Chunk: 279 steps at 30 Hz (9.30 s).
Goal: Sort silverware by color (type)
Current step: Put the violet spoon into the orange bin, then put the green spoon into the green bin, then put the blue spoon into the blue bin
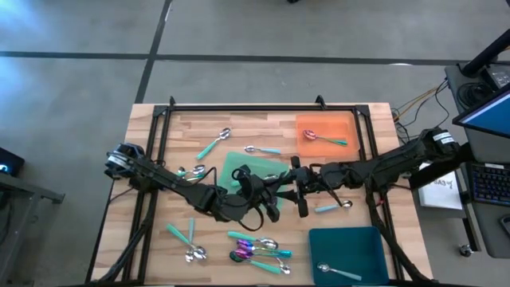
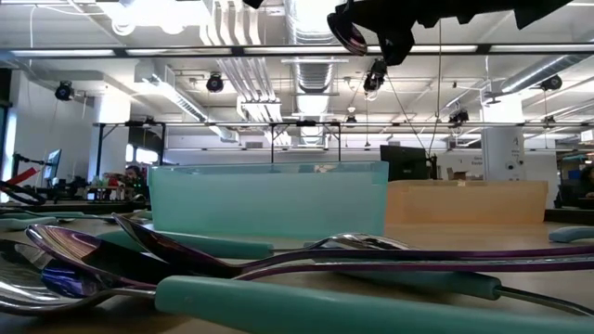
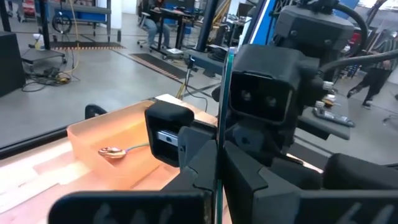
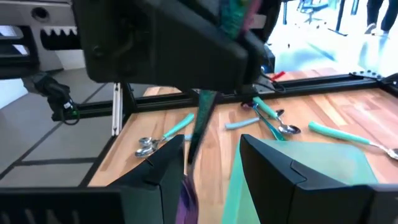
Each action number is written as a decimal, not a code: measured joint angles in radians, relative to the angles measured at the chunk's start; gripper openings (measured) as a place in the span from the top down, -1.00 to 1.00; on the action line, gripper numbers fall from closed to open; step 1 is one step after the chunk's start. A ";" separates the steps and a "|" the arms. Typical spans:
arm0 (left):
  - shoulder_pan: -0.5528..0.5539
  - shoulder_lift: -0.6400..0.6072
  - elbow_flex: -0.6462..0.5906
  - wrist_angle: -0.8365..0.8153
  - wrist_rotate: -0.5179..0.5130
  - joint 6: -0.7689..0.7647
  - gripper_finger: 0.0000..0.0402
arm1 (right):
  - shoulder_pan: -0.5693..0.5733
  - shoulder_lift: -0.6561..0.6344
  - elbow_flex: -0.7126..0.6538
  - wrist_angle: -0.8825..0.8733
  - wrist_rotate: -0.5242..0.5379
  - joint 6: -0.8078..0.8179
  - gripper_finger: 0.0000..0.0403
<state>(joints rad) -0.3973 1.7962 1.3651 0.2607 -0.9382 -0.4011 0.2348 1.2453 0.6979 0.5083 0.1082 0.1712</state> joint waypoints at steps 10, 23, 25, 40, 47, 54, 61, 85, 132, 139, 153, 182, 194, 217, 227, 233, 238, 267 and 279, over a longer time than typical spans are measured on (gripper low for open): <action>0.026 0.000 0.000 0.000 0.054 0.003 1.00 | 0.000 0.000 0.000 0.000 -0.003 -0.043 0.71; 0.034 0.000 0.000 0.004 0.058 0.110 0.91 | -0.007 -0.014 0.000 -0.010 0.014 -0.061 0.96; 0.034 0.000 0.000 -0.005 0.058 0.136 0.84 | -0.008 -0.023 0.000 -0.016 0.034 -0.068 0.96; 0.034 -0.012 0.000 -0.126 0.055 0.158 0.50 | -0.158 -0.241 0.000 -0.513 0.316 -0.094 0.96; 0.035 -0.013 0.000 -0.156 0.055 0.156 0.50 | -0.410 -0.317 0.000 -0.841 0.375 -0.069 0.96; 0.037 -0.014 0.000 -0.171 0.055 0.156 0.50 | -0.658 -0.273 0.000 -0.946 0.392 -0.130 0.96; 0.040 -0.014 0.000 -0.227 0.007 0.132 0.50 | -0.772 -0.162 0.000 -0.982 0.391 -0.171 0.96; 0.130 -0.137 0.000 -1.080 0.061 -0.424 0.50 | -0.779 -0.063 0.000 -1.098 0.374 -0.160 0.96; 0.834 -0.119 -0.296 -1.195 0.681 0.109 0.64 | -0.778 -0.067 0.000 -1.097 0.247 -0.141 0.73; 0.879 -0.113 -0.319 -1.148 0.731 0.111 0.58 | -0.776 -0.067 0.000 -1.096 0.182 -0.143 0.70; 0.920 -0.030 -0.394 -1.076 0.806 0.101 0.33 | -0.776 -0.067 0.000 -1.097 0.153 -0.119 0.70; 0.928 -0.145 -0.349 -1.065 0.769 0.092 0.77 | -0.770 -0.083 0.000 -1.099 0.145 -0.087 0.64; 0.850 -0.374 -0.346 -0.970 0.995 0.070 0.77 | -0.769 -0.105 0.000 -1.100 0.022 -0.085 0.63; 0.489 -0.280 -0.346 -0.771 1.082 -0.106 0.58 | -0.770 -0.105 0.000 -1.101 0.021 -0.102 0.66; 0.489 -0.271 -0.346 -0.773 1.080 -0.106 0.58 | -0.769 -0.108 0.000 -1.156 -0.206 -0.093 0.66; 0.487 -0.281 -0.346 -0.772 1.080 -0.100 0.58 | -0.769 -0.133 0.000 -1.207 -0.429 -0.093 0.66; 0.487 -0.282 -0.346 -0.771 1.029 -0.053 0.57 | -0.769 -0.189 0.009 -1.208 -0.399 -0.097 0.66; 0.484 -0.283 -0.346 -0.800 0.999 0.043 0.57 | -0.346 -0.267 0.105 -1.453 -0.625 0.175 0.61; 0.483 -0.283 -0.346 -0.802 0.999 0.026 0.57 | -0.152 -0.257 0.039 -1.504 -0.414 0.057 0.63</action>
<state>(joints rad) 0.0860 1.5135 1.0191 -0.5408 0.0608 -0.3748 0.0830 0.9887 0.7372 -0.9959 -0.3058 0.2281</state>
